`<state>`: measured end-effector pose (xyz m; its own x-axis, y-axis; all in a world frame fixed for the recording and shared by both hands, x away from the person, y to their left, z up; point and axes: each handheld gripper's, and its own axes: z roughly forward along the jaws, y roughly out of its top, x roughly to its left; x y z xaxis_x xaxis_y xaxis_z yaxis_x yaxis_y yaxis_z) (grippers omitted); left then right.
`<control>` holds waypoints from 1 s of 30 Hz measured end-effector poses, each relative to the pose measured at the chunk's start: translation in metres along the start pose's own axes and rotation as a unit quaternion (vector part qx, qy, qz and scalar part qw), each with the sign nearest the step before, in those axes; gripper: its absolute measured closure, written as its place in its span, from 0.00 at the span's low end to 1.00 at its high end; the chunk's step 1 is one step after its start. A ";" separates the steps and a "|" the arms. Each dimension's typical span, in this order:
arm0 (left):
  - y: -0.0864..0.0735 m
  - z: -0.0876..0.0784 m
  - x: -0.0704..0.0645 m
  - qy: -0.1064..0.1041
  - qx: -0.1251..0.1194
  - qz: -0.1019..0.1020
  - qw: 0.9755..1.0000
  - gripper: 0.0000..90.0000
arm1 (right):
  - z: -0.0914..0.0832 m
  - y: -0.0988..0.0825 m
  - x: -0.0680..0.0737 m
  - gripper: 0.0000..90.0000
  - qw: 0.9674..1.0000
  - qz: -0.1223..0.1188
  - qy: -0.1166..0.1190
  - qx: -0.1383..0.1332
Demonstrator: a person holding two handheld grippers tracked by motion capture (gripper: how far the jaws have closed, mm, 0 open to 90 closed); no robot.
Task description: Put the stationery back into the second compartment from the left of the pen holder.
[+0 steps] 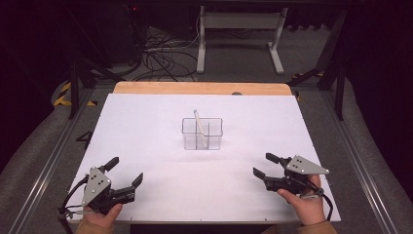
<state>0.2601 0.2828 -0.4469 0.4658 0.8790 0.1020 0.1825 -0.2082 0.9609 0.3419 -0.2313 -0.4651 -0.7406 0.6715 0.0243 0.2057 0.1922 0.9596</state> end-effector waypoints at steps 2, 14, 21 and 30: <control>0.000 0.000 0.000 -0.004 0.001 0.000 1.000 0.12 | -0.001 -0.005 0.001 0.29 1.000 -0.005 -0.003 0.001; -0.003 0.002 0.001 -0.012 0.003 0.006 1.000 0.10 | -0.010 -0.023 -0.004 0.28 0.999 -0.005 -0.028 -0.017; -0.004 0.002 0.003 -0.018 -0.001 0.002 1.000 0.10 | -0.008 -0.022 -0.005 0.28 1.000 -0.001 -0.024 -0.003; -0.004 0.001 0.002 -0.016 -0.005 0.014 1.000 0.10 | -0.009 -0.023 -0.006 0.28 1.000 0.005 -0.028 -0.011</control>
<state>0.2612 0.2854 -0.4505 0.4976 0.8589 0.1213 0.1600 -0.2283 0.9604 0.3356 -0.2461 -0.4845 -0.7014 0.7125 0.0188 0.1981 0.1696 0.9654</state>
